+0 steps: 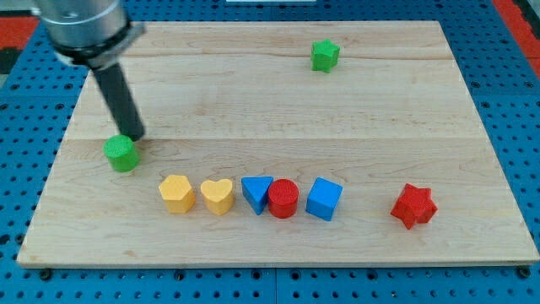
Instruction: Move the green circle into the yellow hexagon
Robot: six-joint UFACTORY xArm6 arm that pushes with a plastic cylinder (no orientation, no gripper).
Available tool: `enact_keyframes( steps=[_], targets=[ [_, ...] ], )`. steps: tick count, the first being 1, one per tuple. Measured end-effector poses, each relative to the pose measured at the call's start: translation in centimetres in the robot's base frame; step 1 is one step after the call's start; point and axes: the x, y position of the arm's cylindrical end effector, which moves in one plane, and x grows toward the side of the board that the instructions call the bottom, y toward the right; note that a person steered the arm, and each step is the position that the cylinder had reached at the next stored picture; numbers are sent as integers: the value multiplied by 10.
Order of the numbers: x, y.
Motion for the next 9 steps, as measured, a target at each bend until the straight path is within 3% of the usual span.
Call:
enact_keyframes(
  steps=[1,2,4,6,7,8,9],
  targets=[
    [26,-26],
    [44,-3],
    [-2,-3],
    [-4,-4],
    [-25,-12],
    [-18,-3],
    [38,3]
  ],
)
